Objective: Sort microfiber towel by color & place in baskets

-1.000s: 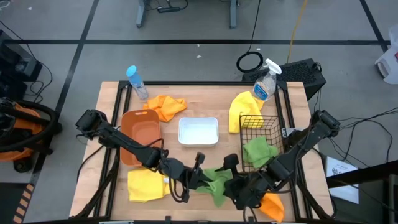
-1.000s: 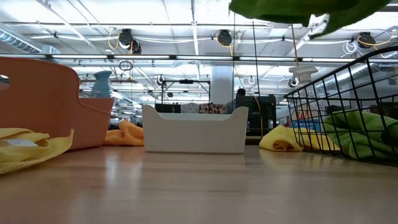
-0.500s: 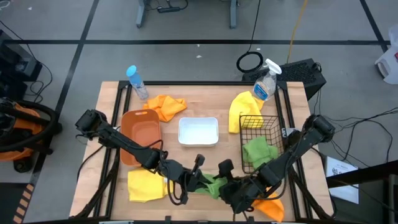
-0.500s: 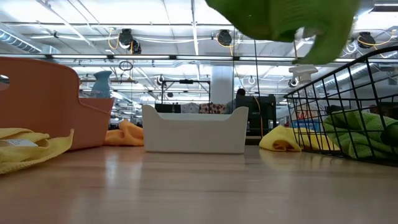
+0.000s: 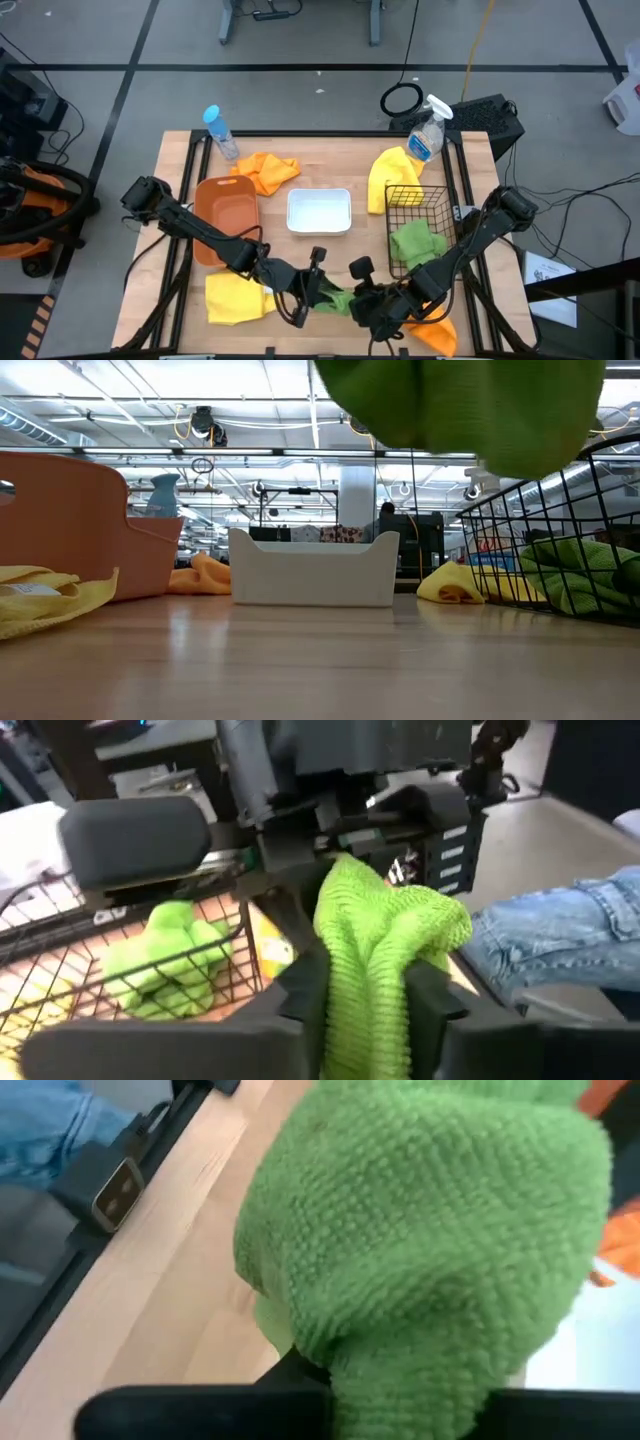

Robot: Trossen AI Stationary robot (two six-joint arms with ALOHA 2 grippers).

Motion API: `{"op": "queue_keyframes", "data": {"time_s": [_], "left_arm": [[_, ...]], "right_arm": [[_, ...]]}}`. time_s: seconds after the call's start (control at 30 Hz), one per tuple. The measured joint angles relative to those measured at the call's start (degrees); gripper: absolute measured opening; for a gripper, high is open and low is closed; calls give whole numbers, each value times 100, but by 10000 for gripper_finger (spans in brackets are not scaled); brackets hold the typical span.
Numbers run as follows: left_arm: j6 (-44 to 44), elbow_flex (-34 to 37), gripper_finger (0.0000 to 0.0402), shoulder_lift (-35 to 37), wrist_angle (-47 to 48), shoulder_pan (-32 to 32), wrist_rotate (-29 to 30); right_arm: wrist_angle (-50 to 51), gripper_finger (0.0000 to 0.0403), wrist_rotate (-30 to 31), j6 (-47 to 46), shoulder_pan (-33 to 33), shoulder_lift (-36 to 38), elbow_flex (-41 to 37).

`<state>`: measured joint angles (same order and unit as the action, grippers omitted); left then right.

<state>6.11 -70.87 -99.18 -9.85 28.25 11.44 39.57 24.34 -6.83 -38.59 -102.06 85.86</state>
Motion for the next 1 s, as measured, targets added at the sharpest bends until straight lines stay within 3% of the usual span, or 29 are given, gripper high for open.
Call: {"op": "queue_keyframes", "data": {"time_s": [0.23, 0.37, 0.5, 0.73, 0.9, 1.0], "left_arm": [[-25, 2, 221, 2, 337, 284, 1104], [19, 2, 265, 2, 384, 455, 1979], [20, 2, 275, 2, 760, 568, 2649], [17, 2, 276, 2, 923, 551, 3106], [15, 2, 276, 2, 918, 483, 3106], [-39, 2, 276, 2, 914, 442, 3064]], "right_arm": [[1044, 14, -244, -1049, -27, 387, 135], [2124, 6, -381, -1856, -99, 702, 335], [3344, 10, -374, -2807, -137, 1109, 396], [4960, 10, 12, -4026, -103, 1838, 396], [4974, 10, -202, -4211, 173, 2389, 191], [5037, 10, -627, -4206, 441, 2590, -35]]}}
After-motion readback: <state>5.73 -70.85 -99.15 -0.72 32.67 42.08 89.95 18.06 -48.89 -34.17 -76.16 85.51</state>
